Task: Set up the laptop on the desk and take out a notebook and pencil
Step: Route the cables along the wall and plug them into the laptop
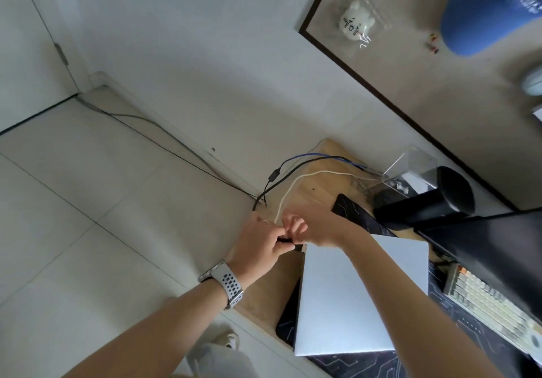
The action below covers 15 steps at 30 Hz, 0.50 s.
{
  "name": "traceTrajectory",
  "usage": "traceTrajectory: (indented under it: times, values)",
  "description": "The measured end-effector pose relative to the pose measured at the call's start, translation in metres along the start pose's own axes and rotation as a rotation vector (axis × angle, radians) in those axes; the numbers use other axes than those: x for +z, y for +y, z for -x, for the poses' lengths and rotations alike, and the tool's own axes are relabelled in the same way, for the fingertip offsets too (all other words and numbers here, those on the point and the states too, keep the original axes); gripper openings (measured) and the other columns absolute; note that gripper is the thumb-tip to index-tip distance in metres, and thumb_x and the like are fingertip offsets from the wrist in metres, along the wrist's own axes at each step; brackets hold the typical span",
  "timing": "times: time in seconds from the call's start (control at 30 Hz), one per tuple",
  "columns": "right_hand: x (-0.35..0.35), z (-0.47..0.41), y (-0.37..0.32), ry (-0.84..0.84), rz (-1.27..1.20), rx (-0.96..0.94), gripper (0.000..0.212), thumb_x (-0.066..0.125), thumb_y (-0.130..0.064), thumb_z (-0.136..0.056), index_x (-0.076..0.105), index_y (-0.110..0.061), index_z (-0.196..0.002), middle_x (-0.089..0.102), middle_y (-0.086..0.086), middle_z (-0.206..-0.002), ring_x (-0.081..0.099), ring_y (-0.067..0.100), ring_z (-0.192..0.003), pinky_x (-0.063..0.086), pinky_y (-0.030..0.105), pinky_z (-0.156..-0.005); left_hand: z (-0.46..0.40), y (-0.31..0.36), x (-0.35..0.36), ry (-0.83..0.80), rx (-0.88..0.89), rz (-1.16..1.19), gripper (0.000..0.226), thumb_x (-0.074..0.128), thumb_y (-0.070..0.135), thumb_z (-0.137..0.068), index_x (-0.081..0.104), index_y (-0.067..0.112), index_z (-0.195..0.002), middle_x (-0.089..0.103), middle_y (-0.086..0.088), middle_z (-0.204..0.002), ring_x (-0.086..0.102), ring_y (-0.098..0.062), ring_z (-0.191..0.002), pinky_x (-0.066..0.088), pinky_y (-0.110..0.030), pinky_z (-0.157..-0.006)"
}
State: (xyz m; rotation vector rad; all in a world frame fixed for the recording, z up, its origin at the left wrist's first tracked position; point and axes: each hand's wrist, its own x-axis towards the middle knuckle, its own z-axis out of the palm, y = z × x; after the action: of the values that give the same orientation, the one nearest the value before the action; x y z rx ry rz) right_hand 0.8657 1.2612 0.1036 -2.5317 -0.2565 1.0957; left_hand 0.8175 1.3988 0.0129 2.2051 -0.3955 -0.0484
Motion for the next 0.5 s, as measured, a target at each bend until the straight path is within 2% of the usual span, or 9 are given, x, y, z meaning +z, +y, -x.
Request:
traceTrajectory:
  times: [0.07, 0.13, 0.23, 0.3, 0.33, 0.43, 0.5]
  values:
    - [0.002, -0.006, 0.006, 0.068, -0.106, 0.031, 0.02, 0.057, 0.004, -0.085, 0.059, -0.015, -0.09, 0.063, 0.0, -0.08, 0.061, 0.015, -0.075, 0.052, 0.025, -0.068, 0.002, -0.006, 0.007, 0.034, -0.002, -0.067, 0.024, 0.08, 0.036, -0.068, 0.064, 0.019, -0.064, 0.057, 0.005, -0.051, 0.042, -0.013, -0.056, 0.016, -0.02, -0.062]
    - [0.002, -0.01, 0.014, 0.138, -0.091, 0.035, 0.016, 0.056, 0.002, -0.088, 0.06, -0.011, -0.096, 0.063, 0.005, -0.086, 0.061, 0.015, -0.078, 0.051, 0.021, -0.072, 0.004, -0.01, 0.013, 0.056, -0.039, -0.078, 0.03, 0.082, 0.036, -0.064, 0.059, 0.018, -0.056, 0.055, 0.008, -0.048, 0.043, -0.015, -0.054, 0.018, -0.018, -0.062]
    - [0.003, -0.013, 0.029, 0.215, -0.095, 0.045, 0.02, 0.058, 0.003, -0.085, 0.061, -0.016, -0.09, 0.065, 0.001, -0.087, 0.06, 0.005, -0.078, 0.049, 0.014, -0.075, 0.012, -0.019, 0.03, 0.103, -0.115, -0.085, 0.029, 0.072, 0.043, -0.066, 0.06, 0.019, -0.057, 0.053, 0.01, -0.051, 0.049, -0.017, -0.062, 0.025, -0.019, -0.063]
    - [0.004, -0.014, 0.042, 0.252, -0.12, 0.067, 0.018, 0.059, 0.005, -0.084, 0.064, -0.01, -0.091, 0.063, -0.001, -0.086, 0.059, 0.007, -0.08, 0.049, 0.013, -0.076, 0.015, -0.022, 0.044, 0.104, -0.15, -0.073, 0.029, 0.067, 0.047, -0.07, 0.062, 0.02, -0.061, 0.054, 0.011, -0.056, 0.048, -0.017, -0.071, 0.032, -0.024, -0.061]
    - [0.005, -0.015, 0.048, 0.264, -0.096, 0.076, 0.017, 0.06, 0.003, -0.084, 0.065, -0.01, -0.093, 0.063, -0.001, -0.088, 0.06, 0.01, -0.083, 0.05, 0.017, -0.078, 0.017, -0.022, 0.05, 0.105, -0.153, -0.065, 0.029, 0.068, 0.047, -0.07, 0.063, 0.02, -0.062, 0.055, 0.011, -0.058, 0.048, -0.018, -0.073, 0.034, -0.026, -0.062]
    - [0.005, -0.015, 0.058, 0.205, -0.055, 0.106, 0.014, 0.063, -0.007, -0.086, 0.065, -0.016, -0.096, 0.063, -0.007, -0.089, 0.06, 0.011, -0.087, 0.05, 0.023, -0.079, 0.02, -0.021, 0.064, 0.136, -0.152, -0.031, 0.027, 0.078, 0.04, -0.066, 0.062, 0.018, -0.063, 0.058, 0.011, -0.062, 0.048, -0.016, -0.073, 0.042, -0.029, -0.067]
    - [0.006, -0.015, 0.065, 0.141, -0.075, 0.126, 0.015, 0.066, -0.011, -0.085, 0.064, -0.022, -0.095, 0.063, -0.009, -0.093, 0.061, 0.013, -0.091, 0.051, 0.027, -0.08, 0.022, -0.019, 0.07, 0.166, -0.156, -0.002, 0.028, 0.076, 0.04, -0.067, 0.06, 0.017, -0.063, 0.058, 0.012, -0.064, 0.044, -0.013, -0.074, 0.044, -0.03, -0.07]
